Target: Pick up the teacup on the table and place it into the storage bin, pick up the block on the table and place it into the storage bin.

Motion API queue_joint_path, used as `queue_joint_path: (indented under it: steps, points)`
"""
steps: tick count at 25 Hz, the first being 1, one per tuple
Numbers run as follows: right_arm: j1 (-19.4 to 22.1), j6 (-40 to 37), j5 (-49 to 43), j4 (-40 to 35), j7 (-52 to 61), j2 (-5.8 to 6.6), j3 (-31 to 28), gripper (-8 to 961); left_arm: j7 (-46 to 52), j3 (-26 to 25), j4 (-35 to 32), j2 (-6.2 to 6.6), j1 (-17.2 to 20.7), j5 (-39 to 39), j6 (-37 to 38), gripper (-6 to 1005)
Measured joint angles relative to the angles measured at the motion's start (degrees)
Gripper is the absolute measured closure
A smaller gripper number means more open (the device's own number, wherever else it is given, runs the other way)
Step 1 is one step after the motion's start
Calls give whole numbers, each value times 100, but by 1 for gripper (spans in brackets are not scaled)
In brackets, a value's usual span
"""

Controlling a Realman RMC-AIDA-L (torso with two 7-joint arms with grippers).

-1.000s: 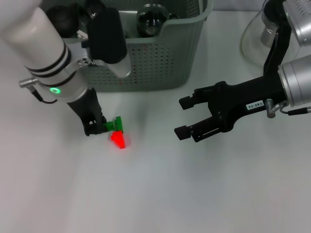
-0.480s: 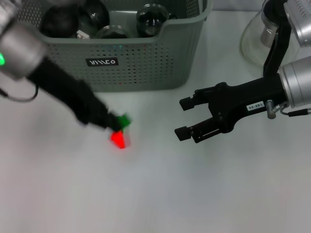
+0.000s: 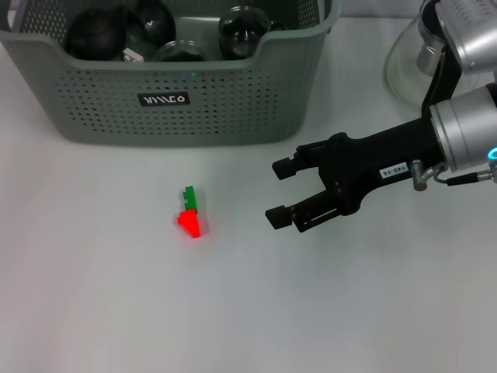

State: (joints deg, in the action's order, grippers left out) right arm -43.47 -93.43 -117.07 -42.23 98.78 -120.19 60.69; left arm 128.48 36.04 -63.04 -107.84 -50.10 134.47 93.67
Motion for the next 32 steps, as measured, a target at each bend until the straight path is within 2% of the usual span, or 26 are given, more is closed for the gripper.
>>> queue_joint_path:
  steps: [5, 10, 11, 14, 18, 20, 21, 24, 25, 26, 28, 32]
  points:
    - [-6, 0, 0, 8, 8, -1, 8, 13, 239, 326, 208, -50, -136, 1065, -1163, 704]
    - [0, 2, 0, 45, -32, 4, -15, 13, 307, 444, 308, -85, -134, 1349, -1643, 678]
    - [6, 3, 0, 46, -33, 10, -23, 13, 306, 436, 262, -85, -127, 1348, -1636, 673]
    - [20, 1, 0, 48, -40, 26, -41, 13, 127, 420, 86, -80, -108, 1293, -1322, 541]
    - [31, 8, 0, 49, -49, 29, -48, 13, -857, 399, -34, -107, -88, 1070, 20, 386]
    - [36, 25, 0, 49, -51, 31, -49, 14, -1494, 414, -195, -250, 15, 904, 848, 339]
    - [38, 30, 0, 49, -51, 30, -49, 14, -1708, 436, -314, -364, 90, 861, 1144, 315]
    - [42, 50, 0, 54, -48, 38, -58, 14, -2355, 585, -1086, -861, 465, 817, 1837, 244]
    - [45, 51, 0, 56, -41, 42, -62, 14, -2556, 858, -1645, -1148, 769, 828, 2042, 220]
    - [48, 52, -1, 58, -33, 43, -64, 14, -2556, 858, -1645, -1148, 769, 828, 2042, 197]
    - [60, 55, -1, 58, -17, 48, -69, 14, -2610, 1436, -2136, -1376, 1166, 861, 2155, 153]
    - [74, 64, 0, 98, 3, 48, -96, 14, -2537, 2334, -2541, -1599, 1701, 931, 2117, 71]
